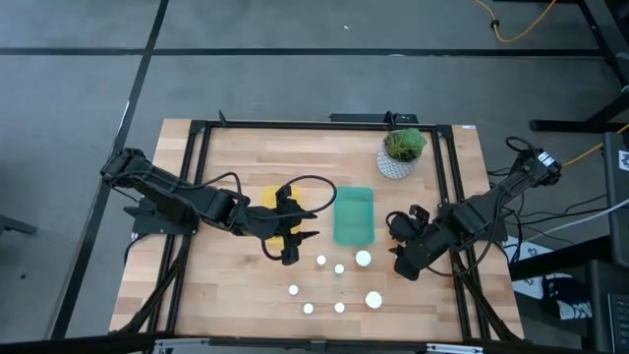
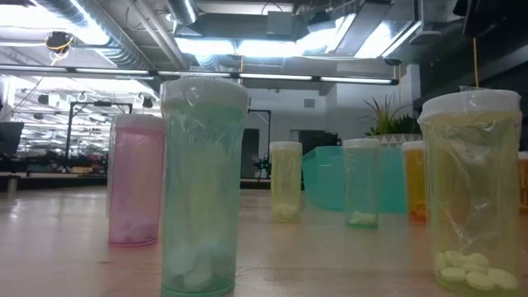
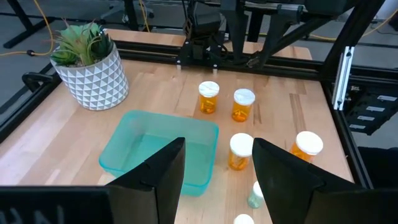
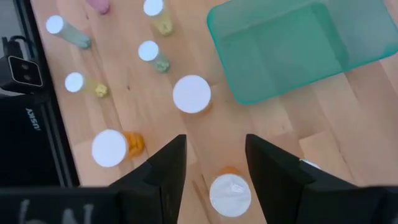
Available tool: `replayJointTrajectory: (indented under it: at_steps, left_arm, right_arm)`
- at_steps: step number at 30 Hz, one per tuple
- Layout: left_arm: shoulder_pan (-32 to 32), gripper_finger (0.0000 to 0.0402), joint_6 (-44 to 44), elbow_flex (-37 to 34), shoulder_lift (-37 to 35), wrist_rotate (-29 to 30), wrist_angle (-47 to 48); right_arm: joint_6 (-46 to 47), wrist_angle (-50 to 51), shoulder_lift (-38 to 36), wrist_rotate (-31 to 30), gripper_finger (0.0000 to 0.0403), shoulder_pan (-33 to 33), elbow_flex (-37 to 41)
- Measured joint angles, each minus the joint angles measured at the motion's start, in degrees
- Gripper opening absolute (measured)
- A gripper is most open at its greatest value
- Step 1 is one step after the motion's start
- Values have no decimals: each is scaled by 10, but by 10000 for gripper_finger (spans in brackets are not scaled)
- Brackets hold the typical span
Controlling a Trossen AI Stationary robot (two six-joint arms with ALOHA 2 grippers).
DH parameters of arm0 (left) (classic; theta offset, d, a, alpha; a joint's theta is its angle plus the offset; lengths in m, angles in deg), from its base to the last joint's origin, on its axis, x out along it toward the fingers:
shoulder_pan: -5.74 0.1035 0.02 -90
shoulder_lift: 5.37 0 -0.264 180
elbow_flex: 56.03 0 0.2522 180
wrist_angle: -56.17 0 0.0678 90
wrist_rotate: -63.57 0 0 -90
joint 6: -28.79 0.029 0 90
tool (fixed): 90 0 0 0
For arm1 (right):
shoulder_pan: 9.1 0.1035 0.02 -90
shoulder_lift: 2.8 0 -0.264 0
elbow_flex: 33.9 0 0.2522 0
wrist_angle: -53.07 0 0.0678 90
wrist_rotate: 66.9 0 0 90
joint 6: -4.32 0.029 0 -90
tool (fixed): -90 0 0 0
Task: Pick and place medicine bottles into bin by pill shape (circle, oval)
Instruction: Put the small pink pill bottle into the yellow bin
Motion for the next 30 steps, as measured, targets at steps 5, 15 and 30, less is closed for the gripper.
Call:
replayJointTrajectory:
  at_steps: [5,15,30]
  left_arm:
    - [0,181,0,0,0,0,0]
    - [0,181,0,0,0,0,0]
    - [0,181,0,0,0,0,0]
  right_arm:
    - [0,-1,0,0,167,0,0]
    - [0,2,0,0,167,0,0]
    - [-30,4,0,17,194,0,0]
